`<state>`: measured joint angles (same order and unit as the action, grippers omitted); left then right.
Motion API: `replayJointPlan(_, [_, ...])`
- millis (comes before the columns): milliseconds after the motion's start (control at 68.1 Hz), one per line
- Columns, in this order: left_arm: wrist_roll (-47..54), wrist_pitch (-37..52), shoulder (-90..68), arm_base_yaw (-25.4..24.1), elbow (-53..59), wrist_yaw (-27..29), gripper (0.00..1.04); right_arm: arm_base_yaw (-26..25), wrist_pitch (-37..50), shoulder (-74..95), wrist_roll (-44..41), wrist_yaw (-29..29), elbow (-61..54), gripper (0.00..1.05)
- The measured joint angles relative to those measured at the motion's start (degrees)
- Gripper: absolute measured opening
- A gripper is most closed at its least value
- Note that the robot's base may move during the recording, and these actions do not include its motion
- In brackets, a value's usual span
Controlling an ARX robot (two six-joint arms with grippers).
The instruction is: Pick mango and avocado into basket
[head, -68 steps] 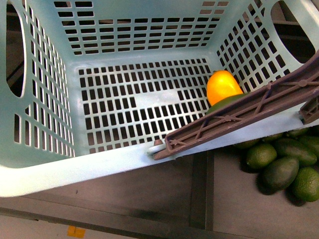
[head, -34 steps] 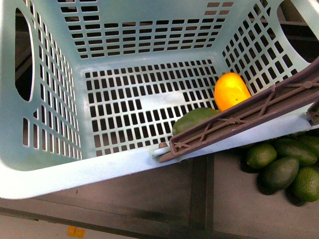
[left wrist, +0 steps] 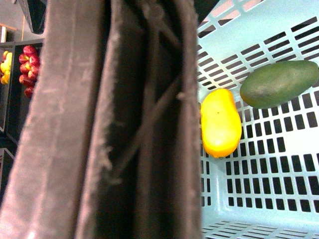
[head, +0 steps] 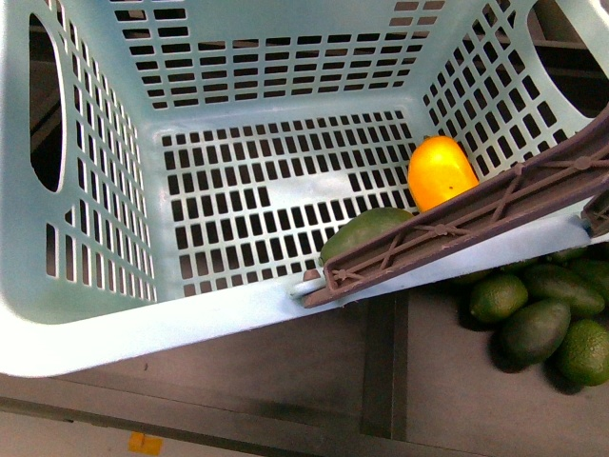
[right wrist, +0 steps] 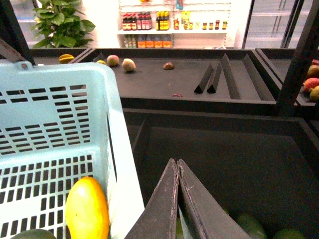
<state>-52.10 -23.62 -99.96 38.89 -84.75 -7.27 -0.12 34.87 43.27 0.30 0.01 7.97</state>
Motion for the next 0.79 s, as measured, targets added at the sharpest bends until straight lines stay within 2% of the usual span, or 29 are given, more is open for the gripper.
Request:
replayJointPlan(367, [-0.02, 0.00, 0.00, 0.00, 0.00, -0.02, 0.14, 0.00, -9.18, -14.73, 0.00, 0.00, -5.66, 0.02])
replayJointPlan(441, [-0.02, 0.00, 0.00, 0.00, 0.00, 0.00, 0.14, 0.00, -8.09, -15.74, -0.02, 0.00, -6.95, 0.02])
replayJointPlan(793, [-0.02, 0.00, 0.00, 0.00, 0.00, 0.07, 0.14, 0.00, -16.02, -24.44, -0.04, 0.00, -6.99, 0.02])
